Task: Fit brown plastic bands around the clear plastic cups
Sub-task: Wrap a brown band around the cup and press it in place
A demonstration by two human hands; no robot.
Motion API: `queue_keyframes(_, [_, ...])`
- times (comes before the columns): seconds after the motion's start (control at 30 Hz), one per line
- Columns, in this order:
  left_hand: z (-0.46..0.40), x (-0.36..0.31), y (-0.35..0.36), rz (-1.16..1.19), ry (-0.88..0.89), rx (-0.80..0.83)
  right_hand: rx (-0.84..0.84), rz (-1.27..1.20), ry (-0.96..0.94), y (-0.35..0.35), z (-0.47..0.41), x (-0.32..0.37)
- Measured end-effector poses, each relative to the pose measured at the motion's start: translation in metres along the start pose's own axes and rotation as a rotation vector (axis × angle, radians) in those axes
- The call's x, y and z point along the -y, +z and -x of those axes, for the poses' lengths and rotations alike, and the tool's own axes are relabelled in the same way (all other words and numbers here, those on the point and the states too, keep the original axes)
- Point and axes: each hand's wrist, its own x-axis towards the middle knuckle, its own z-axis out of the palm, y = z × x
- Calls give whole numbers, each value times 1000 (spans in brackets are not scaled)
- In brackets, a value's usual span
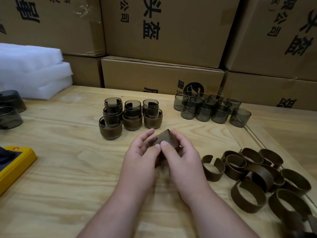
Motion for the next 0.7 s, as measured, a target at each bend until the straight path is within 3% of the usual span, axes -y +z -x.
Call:
queue_keyframes(0.2, [-4, -6, -6, 78, 4, -134, 112, 303, -43, 3, 0, -4])
queue_keyframes(0.5, [-6, 1, -5, -18, 175, -420, 41, 581, -90, 54, -34, -8])
queue_keyframes(0.7, [-14, 0, -11, 96, 155, -557, -23, 660, -82, 78, -61, -10])
